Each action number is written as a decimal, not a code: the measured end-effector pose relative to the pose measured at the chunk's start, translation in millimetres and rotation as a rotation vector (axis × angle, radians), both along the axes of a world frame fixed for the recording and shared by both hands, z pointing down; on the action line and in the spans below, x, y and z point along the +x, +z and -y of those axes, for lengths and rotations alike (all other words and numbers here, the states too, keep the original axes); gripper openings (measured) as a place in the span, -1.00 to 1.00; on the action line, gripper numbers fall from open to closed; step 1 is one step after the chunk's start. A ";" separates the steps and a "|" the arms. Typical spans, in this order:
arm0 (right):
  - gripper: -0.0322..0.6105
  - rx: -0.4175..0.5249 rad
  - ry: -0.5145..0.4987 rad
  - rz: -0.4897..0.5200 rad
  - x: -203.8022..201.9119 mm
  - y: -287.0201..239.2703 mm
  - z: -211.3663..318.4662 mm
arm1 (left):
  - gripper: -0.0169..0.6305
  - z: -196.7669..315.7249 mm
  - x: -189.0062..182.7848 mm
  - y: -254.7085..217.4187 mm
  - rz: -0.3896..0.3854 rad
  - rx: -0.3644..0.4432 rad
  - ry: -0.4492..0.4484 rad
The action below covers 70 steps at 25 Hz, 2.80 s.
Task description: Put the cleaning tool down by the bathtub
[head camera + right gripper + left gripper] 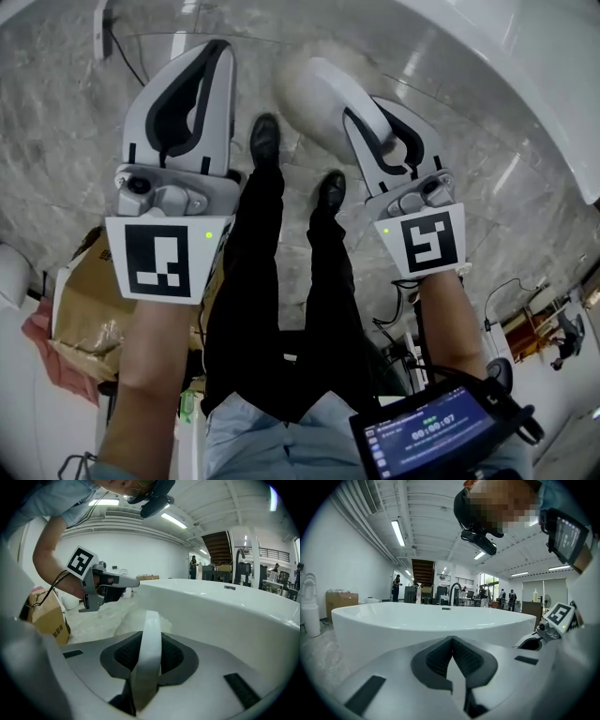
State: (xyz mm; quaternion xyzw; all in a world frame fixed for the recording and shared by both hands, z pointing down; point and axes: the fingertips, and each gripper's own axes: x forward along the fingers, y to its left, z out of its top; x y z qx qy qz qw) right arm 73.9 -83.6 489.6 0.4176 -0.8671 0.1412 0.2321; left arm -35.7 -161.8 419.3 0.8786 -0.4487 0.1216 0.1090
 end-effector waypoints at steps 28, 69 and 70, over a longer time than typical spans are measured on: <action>-0.58 0.032 -0.096 -0.032 5.0 169.4 15.0 | -0.90 -4.2 12.1 158.9 0.051 0.002 0.054; -0.58 0.003 -0.255 -0.130 -8.8 301.3 19.9 | -0.90 0.0 6.8 249.6 0.063 -0.024 0.106; -0.58 0.004 -0.256 -0.131 -9.9 302.8 21.0 | -0.90 0.2 6.0 249.9 0.062 -0.023 0.105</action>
